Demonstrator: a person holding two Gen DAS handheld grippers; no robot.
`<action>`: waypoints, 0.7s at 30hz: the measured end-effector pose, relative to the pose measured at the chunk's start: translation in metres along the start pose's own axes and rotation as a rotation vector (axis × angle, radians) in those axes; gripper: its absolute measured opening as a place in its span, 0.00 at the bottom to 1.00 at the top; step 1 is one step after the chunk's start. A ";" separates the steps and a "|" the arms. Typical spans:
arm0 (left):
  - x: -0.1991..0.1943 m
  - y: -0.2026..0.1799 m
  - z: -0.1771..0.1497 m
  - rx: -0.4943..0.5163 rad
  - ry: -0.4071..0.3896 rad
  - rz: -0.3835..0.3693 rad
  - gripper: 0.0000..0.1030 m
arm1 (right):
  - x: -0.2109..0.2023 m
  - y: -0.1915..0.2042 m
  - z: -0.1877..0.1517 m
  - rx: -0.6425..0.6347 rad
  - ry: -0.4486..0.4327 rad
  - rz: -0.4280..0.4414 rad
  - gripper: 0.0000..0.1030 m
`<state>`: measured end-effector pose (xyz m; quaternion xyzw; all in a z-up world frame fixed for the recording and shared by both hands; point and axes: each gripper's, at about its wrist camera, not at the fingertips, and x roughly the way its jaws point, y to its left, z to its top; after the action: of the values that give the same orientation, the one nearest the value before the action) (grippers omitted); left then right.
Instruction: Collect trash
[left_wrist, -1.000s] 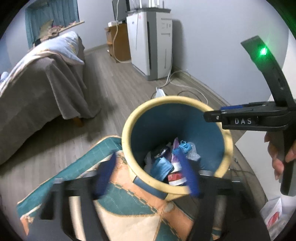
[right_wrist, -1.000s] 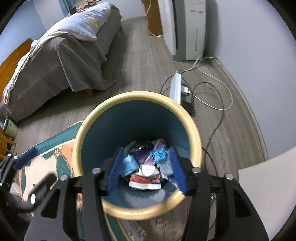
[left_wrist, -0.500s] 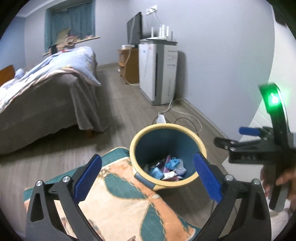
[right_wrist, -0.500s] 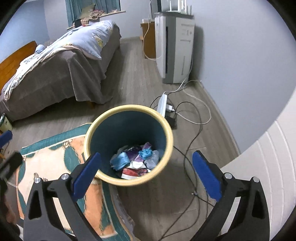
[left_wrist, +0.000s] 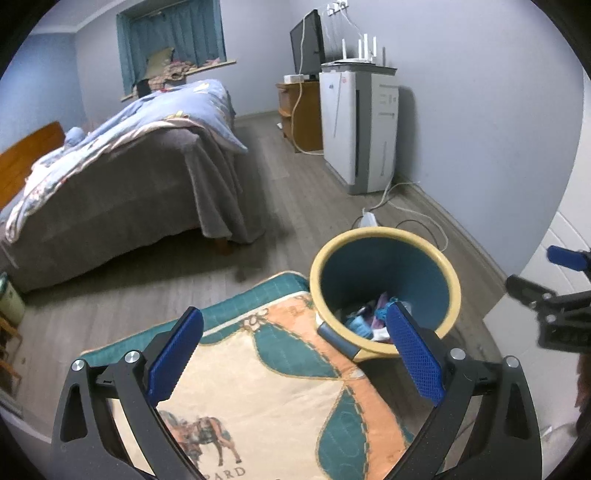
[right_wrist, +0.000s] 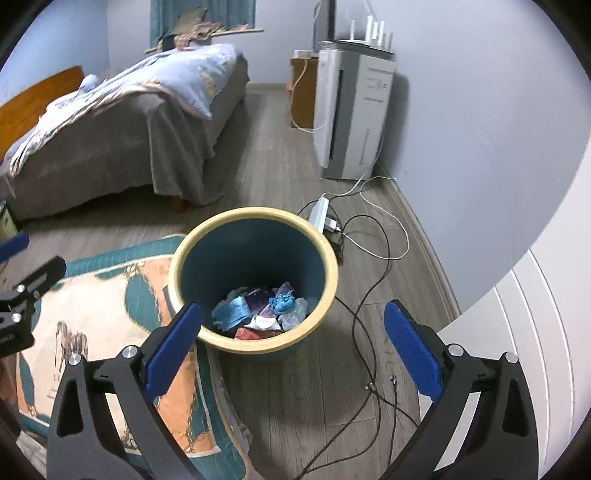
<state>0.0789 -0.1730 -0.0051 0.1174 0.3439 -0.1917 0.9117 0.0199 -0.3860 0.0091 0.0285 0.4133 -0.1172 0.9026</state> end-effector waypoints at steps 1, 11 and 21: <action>-0.001 0.003 -0.001 -0.006 -0.001 -0.005 0.95 | -0.001 0.003 0.000 -0.007 0.000 0.000 0.94; -0.009 0.011 -0.004 0.003 -0.010 -0.017 0.95 | -0.003 0.011 0.000 -0.015 0.000 0.006 0.94; -0.012 0.011 -0.002 0.002 -0.014 -0.013 0.95 | -0.003 0.010 -0.001 -0.007 0.000 0.000 0.95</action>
<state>0.0740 -0.1589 0.0026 0.1147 0.3382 -0.1987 0.9127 0.0197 -0.3761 0.0108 0.0253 0.4140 -0.1157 0.9026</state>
